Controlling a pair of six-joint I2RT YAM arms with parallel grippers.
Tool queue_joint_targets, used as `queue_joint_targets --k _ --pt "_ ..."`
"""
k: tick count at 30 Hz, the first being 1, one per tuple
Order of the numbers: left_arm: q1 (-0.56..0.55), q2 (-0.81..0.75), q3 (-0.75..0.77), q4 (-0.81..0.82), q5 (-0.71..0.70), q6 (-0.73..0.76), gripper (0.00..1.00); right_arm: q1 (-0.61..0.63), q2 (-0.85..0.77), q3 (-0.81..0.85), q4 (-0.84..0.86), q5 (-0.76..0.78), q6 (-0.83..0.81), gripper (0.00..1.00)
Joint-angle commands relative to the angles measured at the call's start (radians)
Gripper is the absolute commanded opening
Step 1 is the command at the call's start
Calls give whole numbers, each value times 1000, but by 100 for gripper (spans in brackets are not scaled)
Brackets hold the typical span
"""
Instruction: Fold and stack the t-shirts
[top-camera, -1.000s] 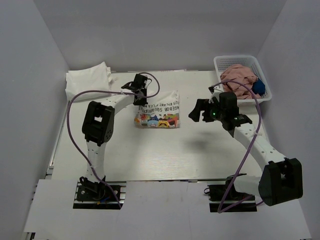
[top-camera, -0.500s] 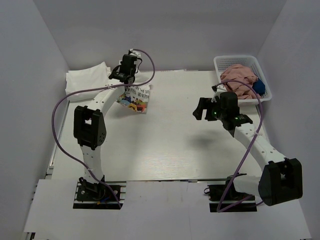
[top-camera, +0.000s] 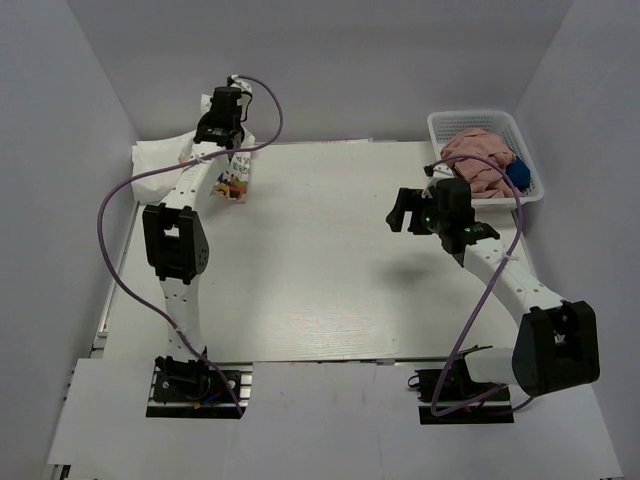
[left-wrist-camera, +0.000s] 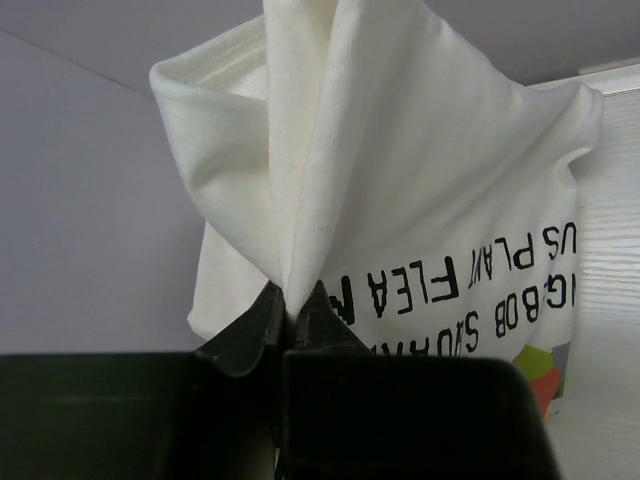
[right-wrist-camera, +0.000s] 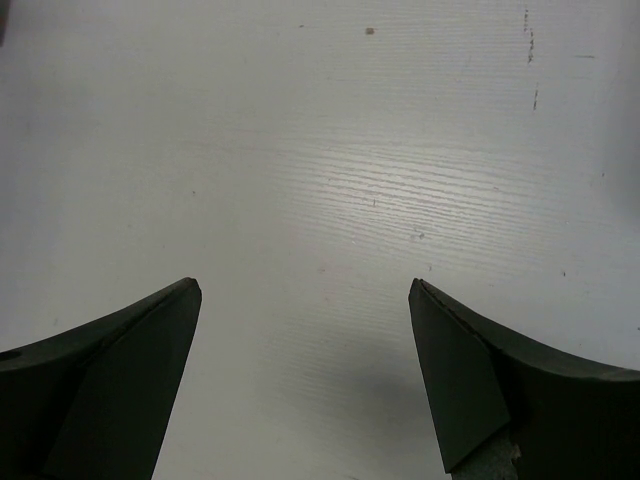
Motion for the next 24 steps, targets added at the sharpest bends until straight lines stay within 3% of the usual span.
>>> queue_joint_targets --k 1,9,17,24 --pt "28 -37 81 95 -25 58 0 -3 26 63 56 -3 2 90" --pt "91 -28 189 106 36 23 0 0 67 87 82 -69 30 90" --pt "171 -46 164 95 162 -38 0 4 83 91 88 -55 48 90" --pt "240 38 184 95 193 -75 0 2 109 114 89 -52 65 90"
